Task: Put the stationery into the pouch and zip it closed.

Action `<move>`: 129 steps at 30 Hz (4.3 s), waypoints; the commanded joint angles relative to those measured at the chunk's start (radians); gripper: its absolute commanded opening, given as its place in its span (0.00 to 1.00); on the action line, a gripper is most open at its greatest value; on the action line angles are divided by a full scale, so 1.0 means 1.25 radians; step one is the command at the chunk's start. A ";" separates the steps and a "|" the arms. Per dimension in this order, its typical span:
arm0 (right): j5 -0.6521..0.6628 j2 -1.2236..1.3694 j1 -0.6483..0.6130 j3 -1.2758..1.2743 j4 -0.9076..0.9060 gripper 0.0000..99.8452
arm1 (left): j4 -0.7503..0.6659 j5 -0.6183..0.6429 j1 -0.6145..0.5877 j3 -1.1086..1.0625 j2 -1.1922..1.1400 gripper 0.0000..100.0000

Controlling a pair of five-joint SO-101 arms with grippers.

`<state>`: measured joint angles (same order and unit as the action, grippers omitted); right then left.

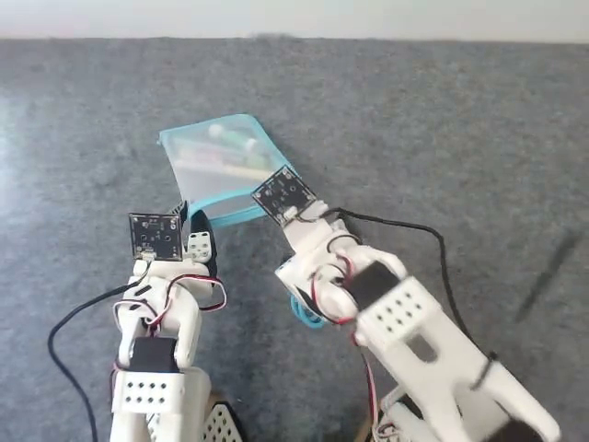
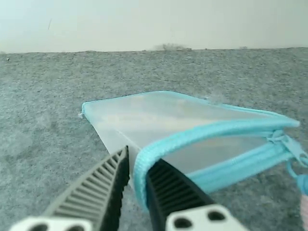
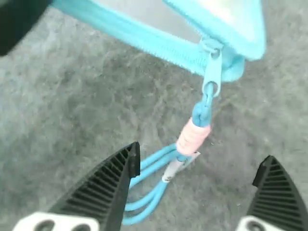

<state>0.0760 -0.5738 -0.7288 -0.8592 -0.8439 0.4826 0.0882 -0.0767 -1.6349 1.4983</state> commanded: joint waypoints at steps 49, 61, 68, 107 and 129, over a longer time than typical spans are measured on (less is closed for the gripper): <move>0.039 -0.171 0.021 0.071 -0.044 0.01 | -0.007 0.011 0.053 0.015 0.006 0.01; 0.230 -0.172 -0.071 0.110 -0.133 0.01 | 0.085 -0.083 0.254 0.017 0.006 0.01; 0.309 -0.182 -0.087 0.115 -0.155 0.01 | 0.119 -0.118 0.329 0.015 0.006 0.01; 0.335 -0.166 -0.013 -0.080 -0.074 0.36 | 0.077 -0.088 0.129 0.051 0.006 0.01; 0.225 -0.040 0.095 0.088 0.004 0.01 | 0.141 -0.088 0.124 0.111 0.011 0.10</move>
<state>0.3844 -0.6582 -0.6306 -0.8531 -0.8638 0.6160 -0.0376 0.0798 -1.5904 1.4998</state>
